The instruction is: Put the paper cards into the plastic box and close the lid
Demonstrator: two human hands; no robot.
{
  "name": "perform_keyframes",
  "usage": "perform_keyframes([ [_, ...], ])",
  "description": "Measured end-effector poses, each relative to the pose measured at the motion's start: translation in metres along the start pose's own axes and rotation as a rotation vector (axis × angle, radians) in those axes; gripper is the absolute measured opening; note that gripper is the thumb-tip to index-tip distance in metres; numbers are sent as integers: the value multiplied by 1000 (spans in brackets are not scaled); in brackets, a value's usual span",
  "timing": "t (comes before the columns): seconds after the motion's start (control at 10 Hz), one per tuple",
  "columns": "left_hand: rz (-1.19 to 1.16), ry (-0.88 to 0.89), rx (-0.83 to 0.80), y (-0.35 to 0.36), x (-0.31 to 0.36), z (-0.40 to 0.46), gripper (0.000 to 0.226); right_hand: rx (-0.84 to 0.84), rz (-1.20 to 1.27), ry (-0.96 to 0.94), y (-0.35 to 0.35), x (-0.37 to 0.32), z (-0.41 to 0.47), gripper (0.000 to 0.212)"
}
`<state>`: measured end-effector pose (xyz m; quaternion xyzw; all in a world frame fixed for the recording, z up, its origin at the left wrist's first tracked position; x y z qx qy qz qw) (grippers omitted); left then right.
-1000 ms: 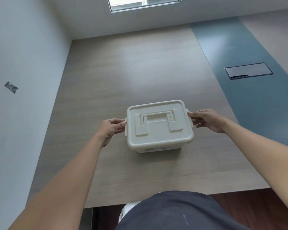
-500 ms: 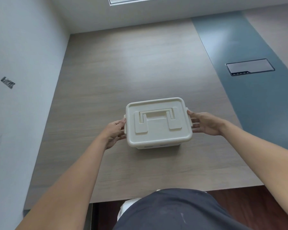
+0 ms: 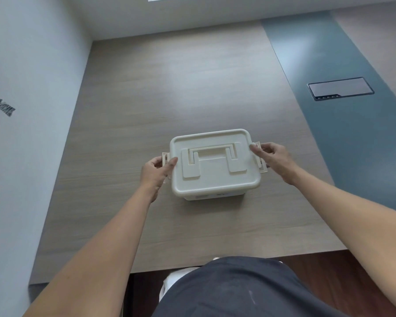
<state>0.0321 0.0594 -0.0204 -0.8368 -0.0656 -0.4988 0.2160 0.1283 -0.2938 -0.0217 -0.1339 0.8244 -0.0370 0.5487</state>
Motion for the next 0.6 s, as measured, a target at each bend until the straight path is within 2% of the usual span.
perform_keyframes([
  [0.1,196,85,86,-4,8,1,47,91,-54,-83,5,-5,-6,49],
  [0.2,346,135,165,-3,15,-3,44,169,-192,-176,9,-15,-9,38],
  [0.4,476,228,260,7,23,-17,30,245,-282,-262,20,-17,-15,30],
  [0.5,467,230,273,7,23,-22,31,210,-268,-258,20,-15,-20,33],
  [0.6,333,67,315,-3,6,-24,47,191,-200,-198,11,-6,-22,45],
])
Point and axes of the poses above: each hand's wrist, its own z-axis towards the middle knuckle, its own y-axis out of the palm, x = y × z, the point moved 5 cm from there along z, towards the middle knuckle, and after that the axes turned 7 degrees about z, right-handed, at the moved point
